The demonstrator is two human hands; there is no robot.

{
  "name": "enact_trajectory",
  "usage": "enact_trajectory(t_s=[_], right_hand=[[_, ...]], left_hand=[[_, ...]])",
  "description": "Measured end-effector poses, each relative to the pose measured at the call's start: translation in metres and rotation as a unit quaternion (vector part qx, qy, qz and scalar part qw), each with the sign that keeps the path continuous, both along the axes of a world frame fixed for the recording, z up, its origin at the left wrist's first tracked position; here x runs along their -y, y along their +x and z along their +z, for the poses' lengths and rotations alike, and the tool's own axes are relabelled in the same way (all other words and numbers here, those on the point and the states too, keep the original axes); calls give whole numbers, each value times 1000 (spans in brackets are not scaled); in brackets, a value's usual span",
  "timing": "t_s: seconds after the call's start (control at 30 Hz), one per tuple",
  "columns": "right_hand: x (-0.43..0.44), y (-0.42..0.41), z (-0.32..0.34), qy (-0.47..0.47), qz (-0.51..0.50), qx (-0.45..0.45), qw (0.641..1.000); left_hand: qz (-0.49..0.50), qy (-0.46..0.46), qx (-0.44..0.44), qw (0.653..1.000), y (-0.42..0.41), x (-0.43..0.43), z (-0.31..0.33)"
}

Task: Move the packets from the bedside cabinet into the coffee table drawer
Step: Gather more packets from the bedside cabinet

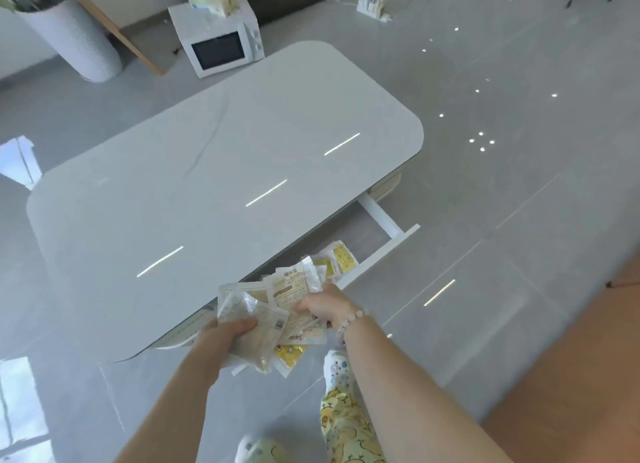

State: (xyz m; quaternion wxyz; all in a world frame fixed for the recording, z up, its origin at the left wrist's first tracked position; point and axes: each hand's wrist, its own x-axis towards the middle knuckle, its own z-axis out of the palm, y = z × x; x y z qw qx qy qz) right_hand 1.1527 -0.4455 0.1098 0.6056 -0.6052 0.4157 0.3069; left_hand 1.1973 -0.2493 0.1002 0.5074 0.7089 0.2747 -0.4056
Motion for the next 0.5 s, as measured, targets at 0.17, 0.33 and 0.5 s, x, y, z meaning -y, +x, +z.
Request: enact_trajectory(t_s=[0.17, 0.33, 0.5], right_hand=[[10, 12, -40, -2, 22, -51, 998], [21, 27, -90, -16, 1, -90, 996], [34, 54, -154, -42, 2, -102, 994]], left_hand=[[28, -3, -47, 999, 1, 15, -30], [10, -3, -80, 997, 25, 30, -88], [11, -4, -98, 995, 52, 50, -158]])
